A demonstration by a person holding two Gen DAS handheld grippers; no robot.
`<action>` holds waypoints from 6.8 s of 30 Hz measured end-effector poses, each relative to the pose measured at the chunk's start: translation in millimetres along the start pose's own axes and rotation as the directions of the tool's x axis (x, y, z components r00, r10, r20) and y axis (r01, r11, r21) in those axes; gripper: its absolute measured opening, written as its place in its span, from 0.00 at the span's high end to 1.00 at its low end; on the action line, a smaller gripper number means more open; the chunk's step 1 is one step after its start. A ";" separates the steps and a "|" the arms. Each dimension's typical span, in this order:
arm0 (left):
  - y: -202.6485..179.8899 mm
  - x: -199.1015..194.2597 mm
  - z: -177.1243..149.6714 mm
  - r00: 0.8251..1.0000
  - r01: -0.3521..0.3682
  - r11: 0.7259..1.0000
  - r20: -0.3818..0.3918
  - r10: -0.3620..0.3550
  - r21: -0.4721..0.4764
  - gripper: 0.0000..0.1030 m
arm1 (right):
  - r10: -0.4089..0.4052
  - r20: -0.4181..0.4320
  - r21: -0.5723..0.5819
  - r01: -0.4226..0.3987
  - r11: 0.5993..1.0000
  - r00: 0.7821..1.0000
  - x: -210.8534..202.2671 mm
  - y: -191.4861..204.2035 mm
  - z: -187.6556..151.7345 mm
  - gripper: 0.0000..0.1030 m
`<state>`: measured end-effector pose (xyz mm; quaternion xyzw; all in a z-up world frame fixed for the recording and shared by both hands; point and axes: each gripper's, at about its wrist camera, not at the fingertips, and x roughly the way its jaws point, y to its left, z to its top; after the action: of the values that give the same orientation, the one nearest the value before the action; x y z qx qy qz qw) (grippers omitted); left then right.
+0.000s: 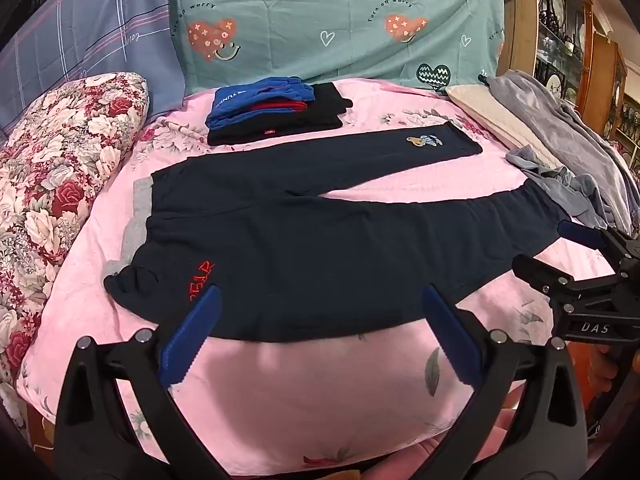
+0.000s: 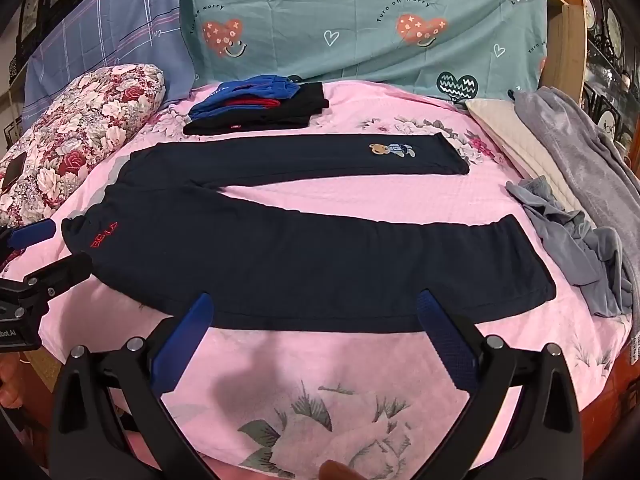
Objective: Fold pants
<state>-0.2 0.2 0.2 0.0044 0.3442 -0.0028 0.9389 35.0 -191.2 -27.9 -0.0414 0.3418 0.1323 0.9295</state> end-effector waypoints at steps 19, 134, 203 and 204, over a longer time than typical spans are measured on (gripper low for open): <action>-10.7 -0.5 -2.2 1.000 0.008 1.000 -0.003 -0.008 0.005 0.02 | 0.006 -0.018 0.002 -0.006 1.000 1.000 4.8 0.8 -3.1 0.01; 262.0 244.6 173.0 0.937 0.199 0.974 -0.314 -0.156 0.109 0.32 | 0.317 -0.426 -0.525 -0.517 0.677 0.847 309.4 135.2 239.4 0.34; 311.0 82.4 49.2 0.868 0.416 0.881 -0.190 -0.458 -0.224 0.90 | 0.547 -0.250 -0.715 -0.534 0.452 0.799 87.3 244.4 98.3 0.93; 308.6 73.5 50.6 0.875 0.416 0.885 -0.173 -0.452 -0.207 0.90 | 0.557 -0.245 -0.716 -0.535 0.448 0.794 76.6 242.4 97.1 0.93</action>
<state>91.1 308.1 -6.8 -0.1499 0.4352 -0.1852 0.8682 85.2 74.8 -0.1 -0.3105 0.2370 0.5537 0.7354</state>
